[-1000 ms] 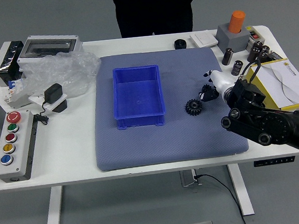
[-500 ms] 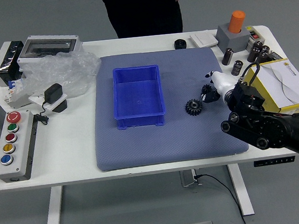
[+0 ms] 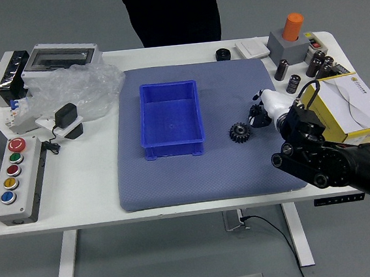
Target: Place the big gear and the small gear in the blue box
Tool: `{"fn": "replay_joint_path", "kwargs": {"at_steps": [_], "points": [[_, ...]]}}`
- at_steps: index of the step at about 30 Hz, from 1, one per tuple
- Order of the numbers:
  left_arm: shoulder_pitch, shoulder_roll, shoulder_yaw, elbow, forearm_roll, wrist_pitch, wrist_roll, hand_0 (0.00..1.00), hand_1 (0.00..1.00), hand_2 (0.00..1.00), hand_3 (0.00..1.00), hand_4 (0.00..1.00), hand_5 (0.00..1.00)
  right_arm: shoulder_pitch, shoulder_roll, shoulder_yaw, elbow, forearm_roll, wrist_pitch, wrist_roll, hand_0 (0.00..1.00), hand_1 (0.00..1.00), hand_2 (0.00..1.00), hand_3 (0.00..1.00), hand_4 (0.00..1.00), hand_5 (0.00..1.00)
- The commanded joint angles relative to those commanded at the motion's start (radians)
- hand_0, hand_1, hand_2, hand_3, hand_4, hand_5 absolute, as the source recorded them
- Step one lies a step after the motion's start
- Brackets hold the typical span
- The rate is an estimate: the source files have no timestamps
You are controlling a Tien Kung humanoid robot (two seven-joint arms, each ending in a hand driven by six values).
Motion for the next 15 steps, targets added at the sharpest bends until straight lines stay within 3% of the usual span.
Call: {"fn": "replay_joint_path", "kwargs": {"at_steps": [13, 14, 15], "points": [[0.002, -0.002, 0.001, 0.0, -0.001, 0.002, -0.001, 0.757, 0.739, 0.765, 0.813, 0.59, 0.132, -0.016, 0.016, -0.002, -0.024, -0.012, -0.027, 0.014, 0.694, 0.658, 0.757, 0.776, 0.573, 0.187], [0.002, -0.002, 0.001, 0.0, -0.001, 0.003, -0.001, 0.757, 0.74, 0.764, 0.814, 0.594, 0.133, -0.017, 0.017, -0.002, -0.024, -0.015, -0.032, 0.017, 0.69, 0.578, 0.681, 0.702, 0.514, 0.158], [0.002, -0.002, 0.001, 0.0, -0.001, 0.003, -0.001, 0.757, 0.74, 0.764, 0.814, 0.594, 0.133, -0.018, 0.017, -0.003, -0.024, -0.021, -0.039, 0.02, 0.69, 0.578, 0.681, 0.702, 0.514, 0.158]]}}
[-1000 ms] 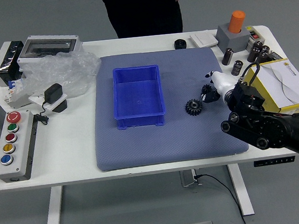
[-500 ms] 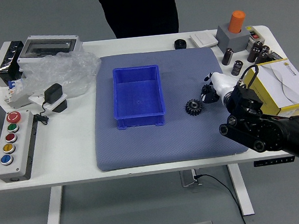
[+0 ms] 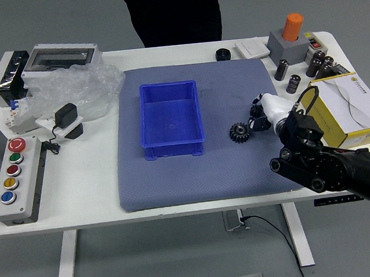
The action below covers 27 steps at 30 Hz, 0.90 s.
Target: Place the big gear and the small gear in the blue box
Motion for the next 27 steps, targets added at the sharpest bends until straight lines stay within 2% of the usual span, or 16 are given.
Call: {"fn": "replay_joint_path", "kwargs": {"at_steps": [4, 5, 10, 11, 16, 17, 27], "points": [[-0.001, -0.001, 0.0, 0.0, 0.0, -0.001, 0.0, 0.757, 0.74, 0.764, 0.814, 0.594, 0.133, -0.004, 0.002, -0.002, -0.001, -0.021, -0.028, 0.013, 0.69, 0.578, 0.681, 0.702, 0.514, 0.158], [-0.002, -0.001, 0.0, 0.0, 0.0, -0.001, -0.001, 0.757, 0.74, 0.763, 0.812, 0.597, 0.132, -0.005, 0.002, -0.003, -0.001, -0.026, -0.035, 0.016, 0.666, 0.505, 0.563, 0.628, 0.32, 0.067], [-0.002, -0.001, -0.001, 0.0, 0.0, -0.001, 0.0, 0.757, 0.74, 0.763, 0.812, 0.597, 0.132, -0.008, 0.005, -0.004, -0.004, -0.043, -0.054, 0.021, 0.666, 0.505, 0.563, 0.628, 0.32, 0.067], [-0.002, -0.001, 0.0, 0.0, 0.0, 0.0, 0.0, 0.756, 0.739, 0.763, 0.811, 0.6, 0.131, -0.009, 0.006, -0.004, -0.005, -0.045, -0.054, 0.02, 0.65, 0.492, 0.536, 0.61, 0.299, 0.049], [-0.001, -0.001, 0.0, 0.0, 0.0, 0.0, 0.0, 0.756, 0.739, 0.763, 0.811, 0.6, 0.131, -0.013, 0.008, -0.004, -0.012, -0.035, -0.05, 0.019, 0.65, 0.492, 0.536, 0.61, 0.299, 0.049], [-0.001, -0.001, 0.0, 0.0, 0.0, 0.001, 0.0, 0.756, 0.737, 0.763, 0.81, 0.603, 0.13, -0.014, 0.009, -0.004, -0.014, -0.029, -0.048, 0.019, 0.648, 0.502, 0.57, 0.624, 0.289, 0.05], [0.0, -0.001, 0.0, 0.0, 0.0, 0.001, 0.001, 0.755, 0.736, 0.763, 0.809, 0.607, 0.13, -0.012, 0.009, 0.008, -0.026, 0.009, -0.036, 0.019, 0.653, 0.513, 0.596, 0.633, 0.307, 0.055]]}}
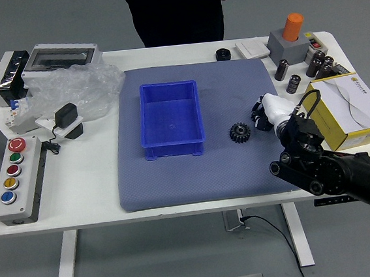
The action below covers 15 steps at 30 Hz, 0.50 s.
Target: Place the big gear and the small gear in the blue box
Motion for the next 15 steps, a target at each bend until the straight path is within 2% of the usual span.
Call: {"fn": "replay_joint_path", "kwargs": {"at_steps": [1, 2, 7, 8, 14, 15], "points": [[0.0, 0.0, 0.0, 0.0, 0.0, 0.0, 0.0, 0.755, 0.736, 0.763, 0.809, 0.607, 0.13, 0.001, -0.001, 0.003, 0.0, 0.006, 0.001, 0.001, 0.653, 0.513, 0.596, 0.633, 0.307, 0.055], [0.0, 0.0, 0.0, 0.0, 0.0, -0.001, 0.0, 0.755, 0.736, 0.762, 0.808, 0.609, 0.128, 0.003, -0.001, 0.006, 0.0, 0.012, 0.001, 0.002, 0.687, 0.538, 0.67, 0.705, 0.387, 0.092], [0.0, -0.001, -0.002, 0.0, 0.001, -0.003, 0.001, 0.755, 0.736, 0.762, 0.808, 0.609, 0.128, 0.014, -0.007, 0.019, 0.004, 0.043, 0.017, -0.002, 0.687, 0.538, 0.67, 0.705, 0.387, 0.092], [0.001, -0.001, -0.002, 0.0, 0.001, -0.003, 0.001, 0.755, 0.736, 0.762, 0.808, 0.611, 0.129, 0.017, -0.009, 0.021, 0.005, 0.049, 0.022, -0.003, 0.717, 0.596, 0.742, 0.79, 0.462, 0.1], [0.003, 0.0, -0.003, 0.0, 0.001, -0.005, 0.002, 0.755, 0.736, 0.762, 0.808, 0.611, 0.129, 0.029, -0.019, 0.022, 0.016, 0.076, 0.049, -0.02, 0.717, 0.596, 0.742, 0.79, 0.462, 0.1], [0.003, 0.0, -0.003, 0.0, 0.001, -0.005, 0.002, 0.755, 0.736, 0.762, 0.807, 0.613, 0.128, 0.03, -0.02, 0.022, 0.018, 0.076, 0.05, -0.022, 0.707, 0.618, 0.761, 0.823, 0.459, 0.094]]}}
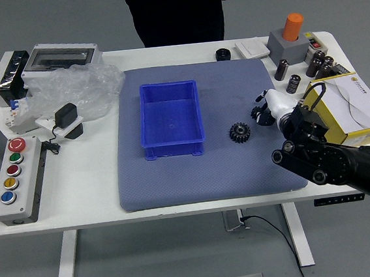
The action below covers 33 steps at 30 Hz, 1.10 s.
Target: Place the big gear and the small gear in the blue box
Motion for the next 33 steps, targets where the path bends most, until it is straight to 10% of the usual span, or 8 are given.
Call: {"fn": "replay_joint_path", "kwargs": {"at_steps": [33], "points": [[0.007, 0.002, -0.003, 0.0, -0.003, -0.004, 0.004, 0.754, 0.736, 0.763, 0.807, 0.618, 0.129, 0.003, -0.029, 0.015, 0.09, 0.047, 0.008, -0.053, 0.691, 0.633, 0.777, 0.844, 0.504, 0.099]]}}
